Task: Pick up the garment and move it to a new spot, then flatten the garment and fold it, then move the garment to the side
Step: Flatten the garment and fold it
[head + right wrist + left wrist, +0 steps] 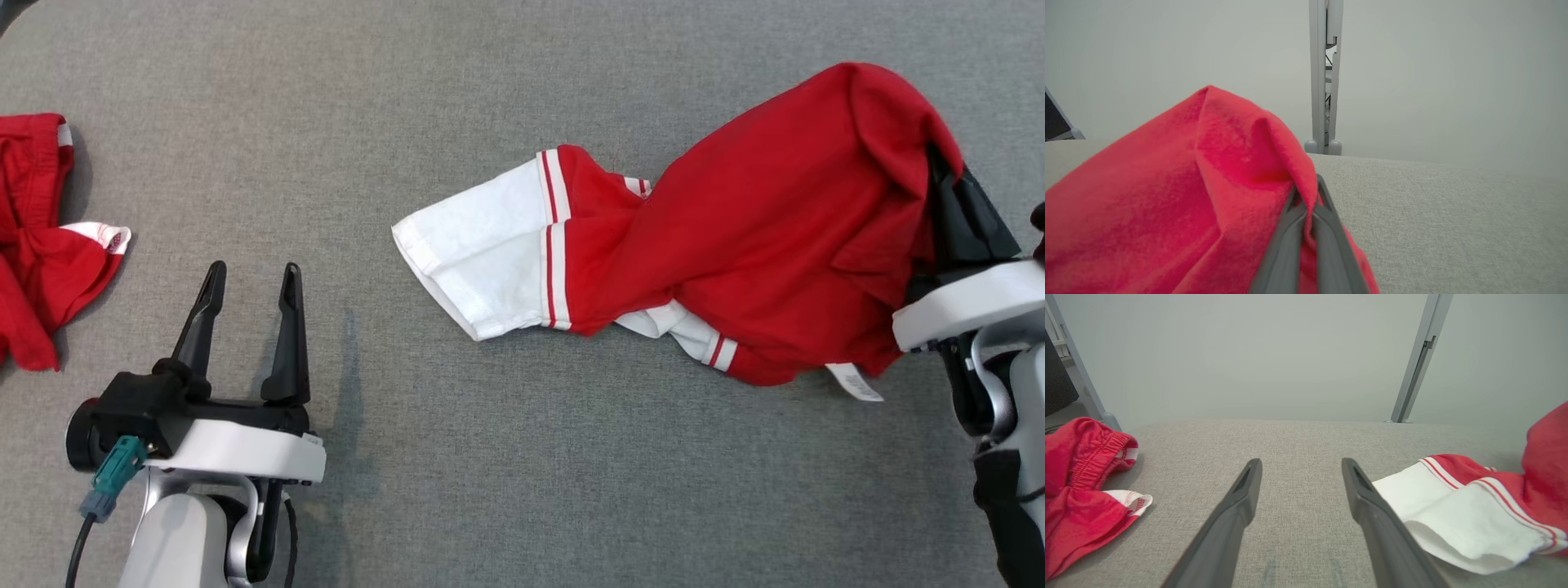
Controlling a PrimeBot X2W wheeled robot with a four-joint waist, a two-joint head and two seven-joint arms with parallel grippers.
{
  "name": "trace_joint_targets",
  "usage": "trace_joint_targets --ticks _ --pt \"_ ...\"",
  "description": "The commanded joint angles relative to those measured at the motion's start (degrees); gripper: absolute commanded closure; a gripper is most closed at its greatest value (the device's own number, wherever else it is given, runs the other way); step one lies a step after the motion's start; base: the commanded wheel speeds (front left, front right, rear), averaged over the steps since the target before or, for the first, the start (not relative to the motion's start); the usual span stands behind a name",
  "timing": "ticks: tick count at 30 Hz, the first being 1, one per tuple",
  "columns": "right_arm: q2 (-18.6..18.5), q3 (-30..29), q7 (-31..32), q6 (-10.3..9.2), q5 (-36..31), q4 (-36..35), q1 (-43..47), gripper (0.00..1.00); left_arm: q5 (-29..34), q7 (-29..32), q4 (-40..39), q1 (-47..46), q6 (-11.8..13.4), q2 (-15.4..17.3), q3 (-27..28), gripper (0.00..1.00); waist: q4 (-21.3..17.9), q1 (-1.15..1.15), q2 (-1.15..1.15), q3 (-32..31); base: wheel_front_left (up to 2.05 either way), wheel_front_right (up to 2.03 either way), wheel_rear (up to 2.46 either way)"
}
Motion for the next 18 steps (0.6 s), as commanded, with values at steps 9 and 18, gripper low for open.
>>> trace_joint_targets --ticks 9,18 --pt "-1.0 0.2 -2.8 0.08 0.9 13.3 -8.6 0.00 -0.6 -1.5 1.7 -2.6 -0.3 -0.2 -1.0 0.00 1.5 0.00 0.00 1.6 0.00 0.00 0.00" --pt "0.3 -1.5 -5.9 0.08 1.2 9.4 -3.0 0.00 -0.9 -2.0 3.3 -1.0 0.4 0.0 -1.0 0.00 0.4 0.00 0.00 -1.8 0.00 0.00 0.00"
